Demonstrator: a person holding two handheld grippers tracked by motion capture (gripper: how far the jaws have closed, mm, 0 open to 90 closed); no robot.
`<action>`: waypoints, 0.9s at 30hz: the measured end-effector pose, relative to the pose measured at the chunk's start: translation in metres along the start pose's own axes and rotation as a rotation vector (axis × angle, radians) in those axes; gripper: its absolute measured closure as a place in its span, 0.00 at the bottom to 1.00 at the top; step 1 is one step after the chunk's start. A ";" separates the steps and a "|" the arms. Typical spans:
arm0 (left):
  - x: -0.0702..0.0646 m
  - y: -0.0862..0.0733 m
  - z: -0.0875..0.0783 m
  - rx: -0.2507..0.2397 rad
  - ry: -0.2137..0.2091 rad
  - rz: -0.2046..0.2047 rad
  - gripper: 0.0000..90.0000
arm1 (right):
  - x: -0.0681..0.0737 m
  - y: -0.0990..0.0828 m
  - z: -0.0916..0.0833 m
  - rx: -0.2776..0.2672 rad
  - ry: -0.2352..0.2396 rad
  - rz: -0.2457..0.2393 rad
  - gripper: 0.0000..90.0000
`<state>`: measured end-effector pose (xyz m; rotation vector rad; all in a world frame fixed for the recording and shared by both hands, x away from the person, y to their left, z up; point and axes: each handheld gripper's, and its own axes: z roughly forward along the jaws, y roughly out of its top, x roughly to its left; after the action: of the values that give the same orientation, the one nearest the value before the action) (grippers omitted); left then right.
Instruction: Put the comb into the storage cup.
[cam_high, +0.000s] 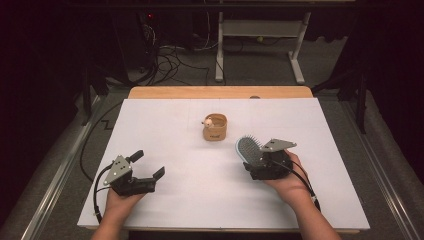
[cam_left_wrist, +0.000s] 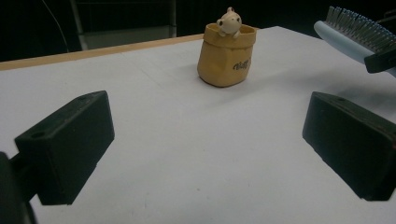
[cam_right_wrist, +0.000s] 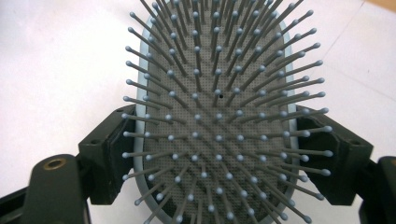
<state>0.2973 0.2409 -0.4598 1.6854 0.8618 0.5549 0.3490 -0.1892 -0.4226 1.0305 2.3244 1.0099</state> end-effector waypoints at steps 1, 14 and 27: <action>0.000 0.000 0.000 -0.001 -0.002 0.001 0.03 | 0.001 0.000 0.000 -0.013 -0.003 0.000 0.23; -0.001 0.000 0.000 0.000 -0.004 -0.001 0.03 | 0.008 0.002 -0.004 -0.127 -0.009 0.013 0.23; -0.001 0.000 0.000 0.000 -0.001 0.000 0.03 | 0.013 0.003 -0.013 -0.262 -0.020 0.021 0.23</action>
<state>0.2966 0.2400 -0.4599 1.6854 0.8610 0.5535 0.3338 -0.1835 -0.4132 0.9562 2.0990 1.2662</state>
